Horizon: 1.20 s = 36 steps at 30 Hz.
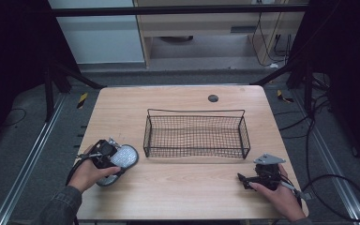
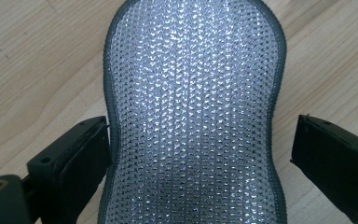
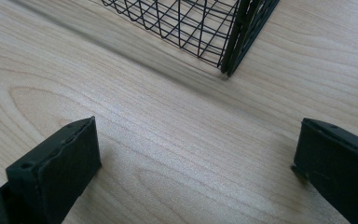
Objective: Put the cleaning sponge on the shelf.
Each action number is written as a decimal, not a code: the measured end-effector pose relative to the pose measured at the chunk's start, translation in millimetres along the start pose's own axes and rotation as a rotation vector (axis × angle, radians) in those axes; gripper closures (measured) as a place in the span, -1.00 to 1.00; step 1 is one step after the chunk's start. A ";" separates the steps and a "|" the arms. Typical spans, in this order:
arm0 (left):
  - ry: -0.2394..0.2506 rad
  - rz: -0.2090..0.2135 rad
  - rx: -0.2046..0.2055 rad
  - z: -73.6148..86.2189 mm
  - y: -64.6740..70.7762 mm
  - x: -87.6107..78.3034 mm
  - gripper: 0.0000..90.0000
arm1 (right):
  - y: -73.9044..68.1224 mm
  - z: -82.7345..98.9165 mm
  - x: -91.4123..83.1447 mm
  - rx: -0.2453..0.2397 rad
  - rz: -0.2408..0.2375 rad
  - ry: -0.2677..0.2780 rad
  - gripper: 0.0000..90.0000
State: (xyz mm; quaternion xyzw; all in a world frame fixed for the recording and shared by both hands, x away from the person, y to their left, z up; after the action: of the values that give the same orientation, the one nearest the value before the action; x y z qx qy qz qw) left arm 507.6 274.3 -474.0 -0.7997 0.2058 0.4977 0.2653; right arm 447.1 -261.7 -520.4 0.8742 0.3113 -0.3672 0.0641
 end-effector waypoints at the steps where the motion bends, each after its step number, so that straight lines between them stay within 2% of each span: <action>1: -0.003 0.000 0.001 0.5 -1.2 1.0 -0.92 | 0.0 0.0 0.0 0.000 0.000 0.000 -0.99; 4: -0.008 -0.003 -0.011 1.8 -3.4 5.5 -0.92 | 0.0 0.0 0.0 0.000 0.000 0.000 -0.99; 12: -0.013 0.028 -0.034 5.2 -6.7 17.3 -0.96 | 0.0 0.0 0.0 0.000 0.000 0.000 -0.99; 13: -0.008 0.037 -0.033 6.0 -6.9 19.4 -1.00 | 0.0 0.0 0.0 0.001 0.000 0.000 -0.99; 15: 0.005 0.038 -0.039 5.9 -8.0 18.5 -0.95 | 0.0 0.1 -0.1 0.000 0.000 -0.001 -0.99; 20: 0.017 0.030 -0.012 6.1 -7.0 15.7 -0.83 | 0.3 0.2 -0.2 -0.005 0.000 -0.001 -0.99; 23: 0.029 0.016 0.019 6.3 -5.5 11.0 -0.78 | 0.3 0.2 -0.2 -0.005 0.000 -0.002 -0.99; 26: 0.067 0.009 0.017 6.3 -4.2 2.1 -0.76 | 0.3 0.2 -0.2 -0.005 0.000 -0.001 -0.99; 33: 0.126 -0.029 0.066 5.4 -2.8 -19.4 -0.73 | 0.3 0.2 -0.2 -0.004 0.001 -0.002 -0.99; 36: 0.151 -0.037 0.070 4.6 -3.1 -27.0 -0.73 | 0.3 0.2 -0.2 -0.004 0.001 -0.002 -0.99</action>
State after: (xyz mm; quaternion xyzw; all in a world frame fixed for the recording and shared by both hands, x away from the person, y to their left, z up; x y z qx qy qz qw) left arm 495.0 281.4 -450.6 -0.8289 0.2278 0.4236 0.2858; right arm 447.0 -262.1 -520.5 0.8738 0.3116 -0.3674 0.0664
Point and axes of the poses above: each handheld gripper's, and its own axes: x roughly forward along the jaws, z roughly out of its underside, y roughly to its right, the point moved 1 cm from there along x, roughly forward along the jaws, and after that the axes turned 10 degrees about -z, right-handed, at the moved point
